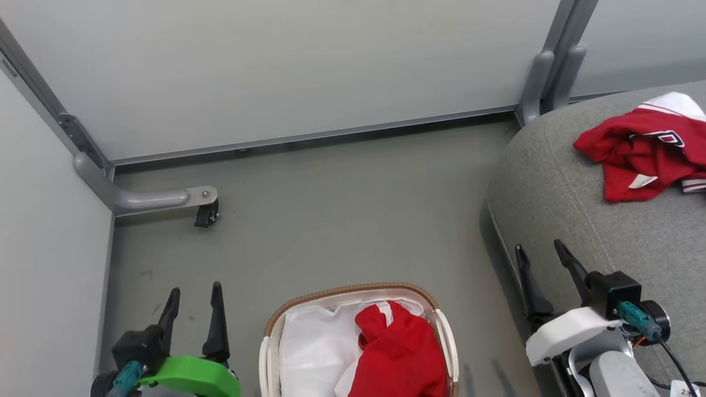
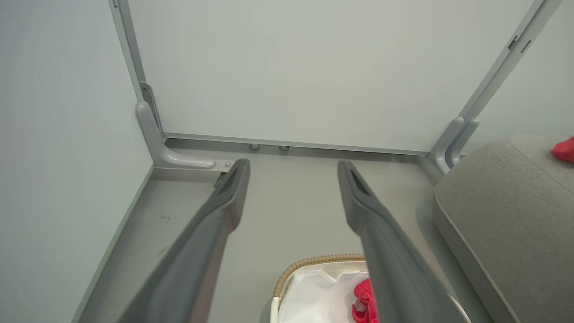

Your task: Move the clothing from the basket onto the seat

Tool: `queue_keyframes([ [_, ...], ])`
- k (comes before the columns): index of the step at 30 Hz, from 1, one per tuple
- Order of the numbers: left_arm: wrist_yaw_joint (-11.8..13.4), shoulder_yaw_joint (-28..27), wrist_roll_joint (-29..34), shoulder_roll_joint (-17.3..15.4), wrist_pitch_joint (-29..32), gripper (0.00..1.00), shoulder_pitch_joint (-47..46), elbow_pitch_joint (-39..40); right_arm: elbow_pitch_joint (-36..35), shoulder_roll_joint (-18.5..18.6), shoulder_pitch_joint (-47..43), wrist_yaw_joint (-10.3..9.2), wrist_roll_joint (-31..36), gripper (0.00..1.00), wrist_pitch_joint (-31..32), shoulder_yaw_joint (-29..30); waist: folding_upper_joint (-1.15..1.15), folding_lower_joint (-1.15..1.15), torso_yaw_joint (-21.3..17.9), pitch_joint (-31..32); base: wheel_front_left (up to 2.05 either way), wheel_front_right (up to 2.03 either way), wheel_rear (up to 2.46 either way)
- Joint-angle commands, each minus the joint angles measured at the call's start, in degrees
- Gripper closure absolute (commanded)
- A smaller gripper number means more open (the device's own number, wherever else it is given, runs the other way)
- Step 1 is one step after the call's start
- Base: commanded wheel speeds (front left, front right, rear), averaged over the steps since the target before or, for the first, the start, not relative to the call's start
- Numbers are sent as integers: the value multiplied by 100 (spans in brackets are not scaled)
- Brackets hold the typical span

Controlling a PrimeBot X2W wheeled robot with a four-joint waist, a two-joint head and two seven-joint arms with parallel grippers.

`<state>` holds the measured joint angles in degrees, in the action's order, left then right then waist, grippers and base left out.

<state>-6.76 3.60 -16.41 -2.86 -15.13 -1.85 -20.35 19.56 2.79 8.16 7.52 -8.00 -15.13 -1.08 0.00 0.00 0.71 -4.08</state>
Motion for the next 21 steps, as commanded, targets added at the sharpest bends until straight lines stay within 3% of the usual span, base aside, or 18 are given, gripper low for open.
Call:
queue_keyframes([
  [1,-21,67,24,-6,-3,0,-174,-3,-41,20,110,-6,37,0,-4,31,0,0,-56,-115,0,0,0],
  [11,-70,978,357,-7,-2,0,-1091,-506,-277,20,654,-6,132,0,-4,202,0,0,-404,-995,0,0,0],
  [21,-77,2629,620,-124,-2,0,-2437,-1699,-609,18,1442,-6,41,0,-3,304,0,0,-985,-2362,0,0,0],
])
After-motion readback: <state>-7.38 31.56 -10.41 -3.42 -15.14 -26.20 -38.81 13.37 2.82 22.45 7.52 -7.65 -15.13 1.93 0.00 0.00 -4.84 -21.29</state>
